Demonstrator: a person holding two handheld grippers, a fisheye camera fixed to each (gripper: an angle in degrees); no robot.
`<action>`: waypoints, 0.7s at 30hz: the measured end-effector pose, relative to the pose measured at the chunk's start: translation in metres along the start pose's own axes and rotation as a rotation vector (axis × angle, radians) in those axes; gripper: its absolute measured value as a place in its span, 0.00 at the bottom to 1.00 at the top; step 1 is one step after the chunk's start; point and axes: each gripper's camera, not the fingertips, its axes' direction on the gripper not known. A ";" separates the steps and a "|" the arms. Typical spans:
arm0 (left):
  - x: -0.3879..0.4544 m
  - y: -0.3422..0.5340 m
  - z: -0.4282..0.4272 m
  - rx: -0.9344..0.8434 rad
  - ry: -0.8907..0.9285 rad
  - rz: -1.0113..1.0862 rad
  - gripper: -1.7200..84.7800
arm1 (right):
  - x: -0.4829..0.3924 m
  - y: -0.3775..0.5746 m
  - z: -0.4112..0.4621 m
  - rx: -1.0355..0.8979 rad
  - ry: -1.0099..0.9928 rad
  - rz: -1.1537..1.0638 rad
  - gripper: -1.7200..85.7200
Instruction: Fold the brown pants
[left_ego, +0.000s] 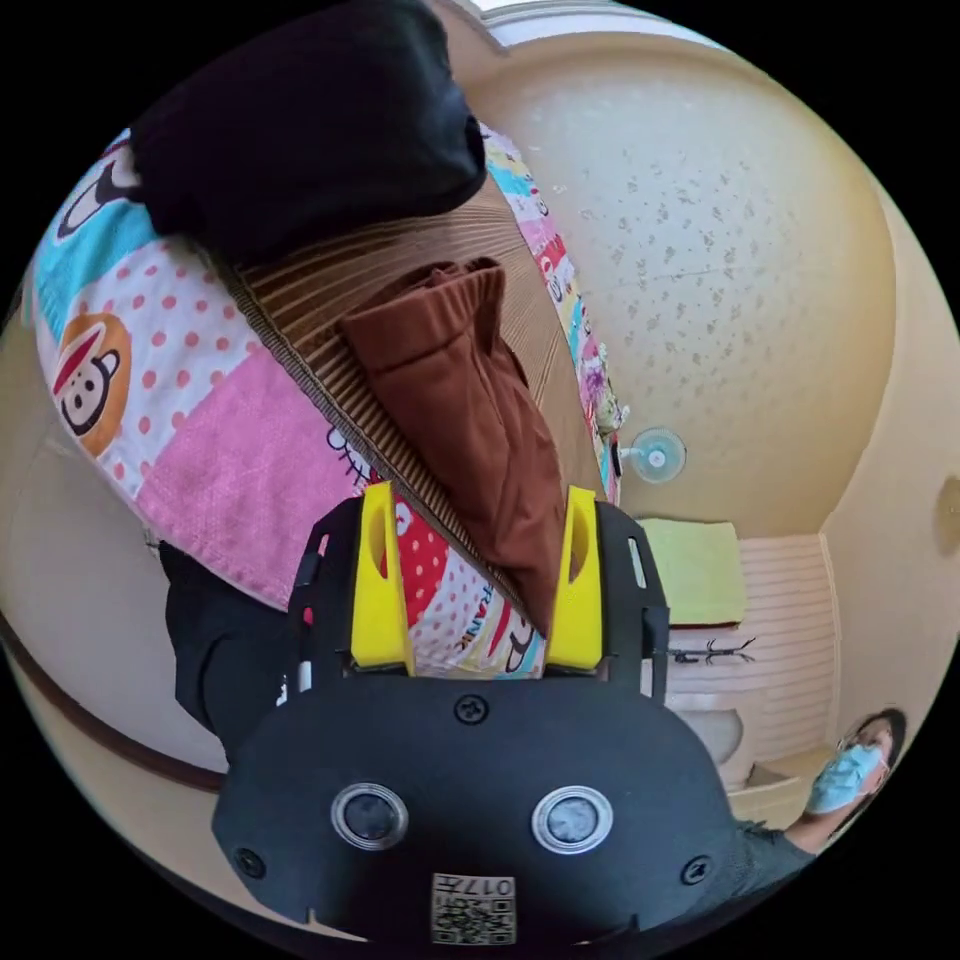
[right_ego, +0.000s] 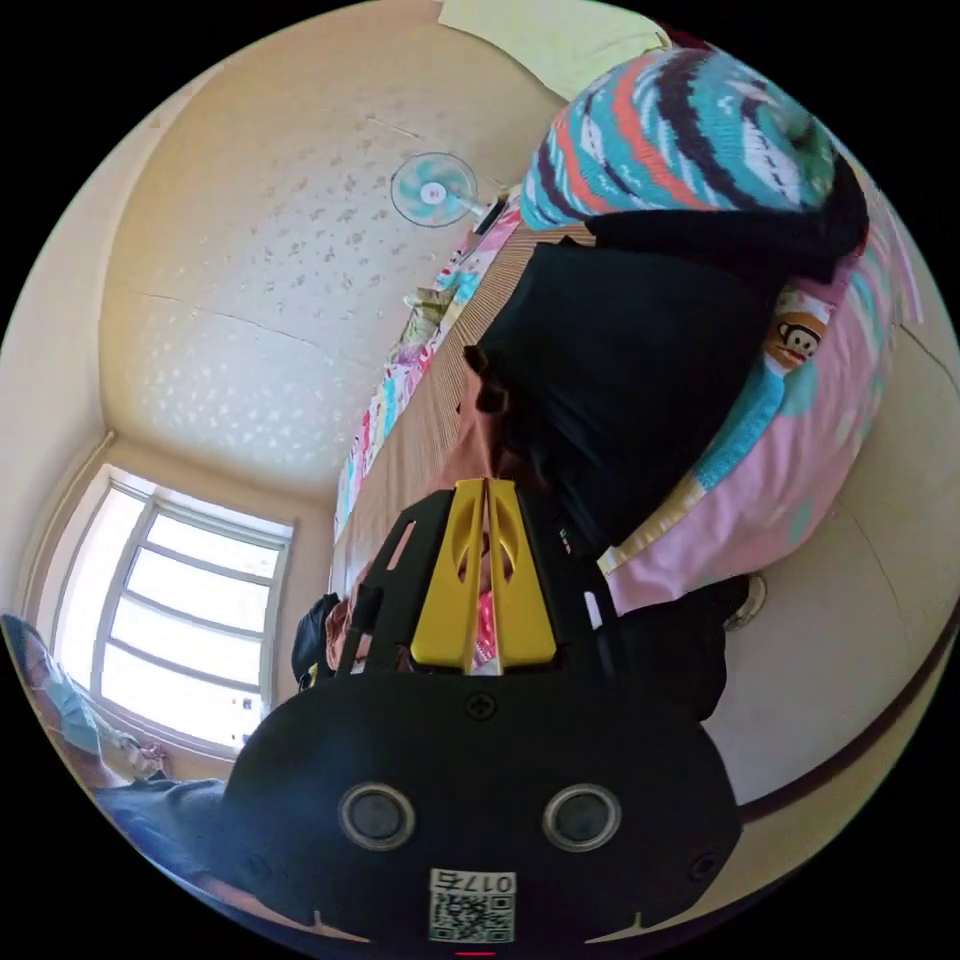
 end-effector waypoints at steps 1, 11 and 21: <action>-0.011 -0.011 0.007 0.023 0.007 -0.046 0.26 | 0.004 0.008 -0.011 -0.008 -0.010 0.019 0.03; 0.114 -0.012 -0.021 -0.060 -0.036 0.568 0.05 | -0.002 0.012 -0.063 -0.033 -0.052 0.051 0.03; -0.025 0.011 -0.100 0.144 0.066 0.007 0.02 | -0.020 -0.027 -0.009 -0.179 -0.252 0.008 0.02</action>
